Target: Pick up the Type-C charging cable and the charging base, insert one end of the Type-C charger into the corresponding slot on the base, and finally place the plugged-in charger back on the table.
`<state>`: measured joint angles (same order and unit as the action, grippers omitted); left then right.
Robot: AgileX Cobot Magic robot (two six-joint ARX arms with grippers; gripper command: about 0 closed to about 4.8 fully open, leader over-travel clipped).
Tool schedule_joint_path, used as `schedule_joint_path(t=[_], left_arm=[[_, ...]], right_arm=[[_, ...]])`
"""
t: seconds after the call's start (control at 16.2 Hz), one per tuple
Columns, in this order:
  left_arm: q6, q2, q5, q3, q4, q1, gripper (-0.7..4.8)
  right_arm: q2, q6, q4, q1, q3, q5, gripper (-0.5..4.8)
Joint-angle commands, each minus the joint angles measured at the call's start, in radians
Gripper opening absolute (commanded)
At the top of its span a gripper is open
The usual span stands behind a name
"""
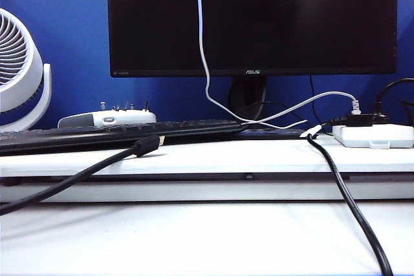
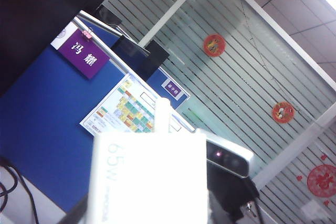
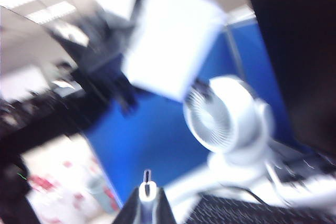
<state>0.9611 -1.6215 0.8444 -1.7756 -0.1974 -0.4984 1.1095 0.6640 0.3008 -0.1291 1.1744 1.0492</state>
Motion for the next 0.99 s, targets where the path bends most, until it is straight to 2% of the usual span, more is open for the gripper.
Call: schedule_joint_path(t=[0.06,0.12,0.25,0.43,0.62,0.86,0.99], left_arm=[[0.048,0.001,-0.115,-0.006,-0.019,-0.021,0.51],[0.048,-0.001,-0.150,-0.006,-0.019,-0.040,0.51],[0.005,-0.005,-0.123,-0.006,-0.008,-0.041,0.48],[0.007,-0.006,-0.120,-0.006,0.039,-0.041,0.47],[0.012,-0.006,-0.113,-0.006,0.038,-0.042,0.47],[0.041,-0.006,-0.013,-0.006,0.021,-0.042,0.38],[0.041,-0.006,-0.007,-0.006,0.021,-0.042,0.21]], right_arm=[[0.047,0.093,0.130,-0.105,0.003,-0.032,-0.01],[0.072,0.096,0.151,-0.161,0.003,-0.060,-0.01],[0.103,0.097,0.204,-0.205,0.003,-0.098,-0.01],[0.159,0.182,0.361,-0.212,0.003,-0.135,-0.01],[0.193,0.182,0.362,-0.219,0.003,-0.156,-0.01],[0.230,0.205,0.412,-0.237,0.003,-0.194,-0.01],[0.232,0.209,0.415,-0.237,0.003,-0.198,-0.01]])
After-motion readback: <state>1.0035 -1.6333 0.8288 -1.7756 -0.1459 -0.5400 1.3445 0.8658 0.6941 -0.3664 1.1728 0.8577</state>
